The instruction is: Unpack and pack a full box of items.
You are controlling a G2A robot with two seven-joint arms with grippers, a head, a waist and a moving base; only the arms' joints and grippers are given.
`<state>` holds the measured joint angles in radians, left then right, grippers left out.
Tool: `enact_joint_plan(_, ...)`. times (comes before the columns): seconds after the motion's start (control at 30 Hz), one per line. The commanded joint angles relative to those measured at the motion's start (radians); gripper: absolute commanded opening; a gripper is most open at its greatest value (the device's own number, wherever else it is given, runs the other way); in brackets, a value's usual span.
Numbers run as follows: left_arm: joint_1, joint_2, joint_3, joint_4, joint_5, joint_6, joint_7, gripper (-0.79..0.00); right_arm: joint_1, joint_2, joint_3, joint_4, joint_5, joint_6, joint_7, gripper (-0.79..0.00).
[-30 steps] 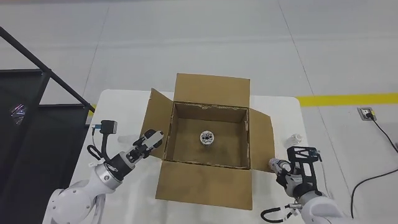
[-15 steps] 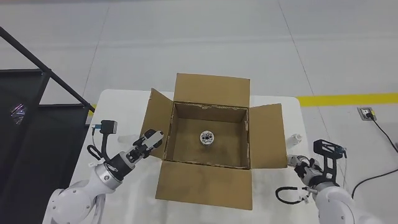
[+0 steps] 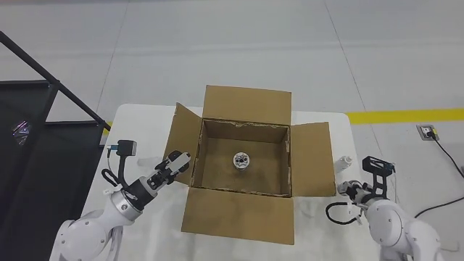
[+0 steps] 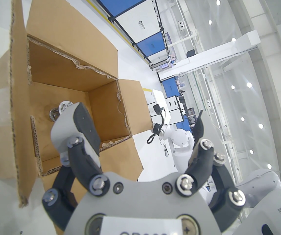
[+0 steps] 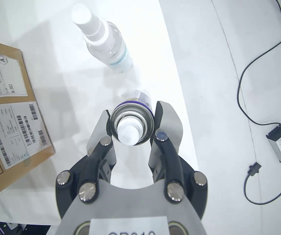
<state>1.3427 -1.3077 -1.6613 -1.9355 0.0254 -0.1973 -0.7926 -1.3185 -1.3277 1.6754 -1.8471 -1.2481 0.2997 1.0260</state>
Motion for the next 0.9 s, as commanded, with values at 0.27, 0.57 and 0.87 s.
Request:
enact_joint_plan(0.27,0.0,0.0,0.0,0.0,0.0,0.0,0.0,0.0,0.057,0.004,-0.029,0.059,-0.031,0.002,0.059,0.0)
enact_joint_plan(0.57,0.0,0.0,0.0,0.0,0.0,0.0,0.0,0.0,0.04,0.008,-0.003,0.022,-0.014,0.009,0.031,0.0)
enact_joint_plan(0.87,0.0,0.0,0.0,0.0,0.0,0.0,0.0,0.0,-0.107,-0.001,-0.025,-0.46,-0.245,0.235,-0.122,0.0)
